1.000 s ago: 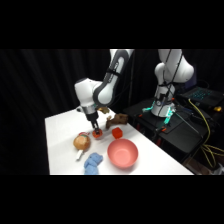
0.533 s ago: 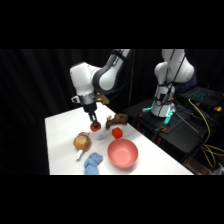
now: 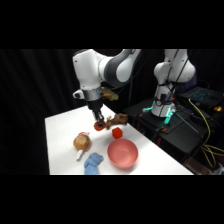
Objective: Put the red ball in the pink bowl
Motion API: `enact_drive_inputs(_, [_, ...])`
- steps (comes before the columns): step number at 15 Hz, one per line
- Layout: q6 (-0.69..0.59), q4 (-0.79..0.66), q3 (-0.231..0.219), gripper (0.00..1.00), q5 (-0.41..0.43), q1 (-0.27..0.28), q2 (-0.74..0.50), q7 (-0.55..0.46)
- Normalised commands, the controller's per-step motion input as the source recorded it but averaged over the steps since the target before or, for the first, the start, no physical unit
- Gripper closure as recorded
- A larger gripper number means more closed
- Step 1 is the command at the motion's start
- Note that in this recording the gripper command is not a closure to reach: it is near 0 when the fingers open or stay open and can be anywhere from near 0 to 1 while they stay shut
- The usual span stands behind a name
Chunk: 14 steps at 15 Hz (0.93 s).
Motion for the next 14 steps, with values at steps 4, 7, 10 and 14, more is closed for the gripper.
enact_drive_inputs(4, [0.06,-0.38,0.088,0.14,-0.132,0.136,-0.37,0.14])
enact_drive_inputs(7, [0.18,-0.35,0.112,0.14,-0.106,0.111,-0.33,0.07])
enact_drive_inputs(10, [0.33,-0.29,0.097,0.15,-0.092,0.079,-0.23,-0.01])
enact_drive_inputs(14, [0.37,-0.22,0.065,0.14,-0.075,0.042,-0.09,-0.07])
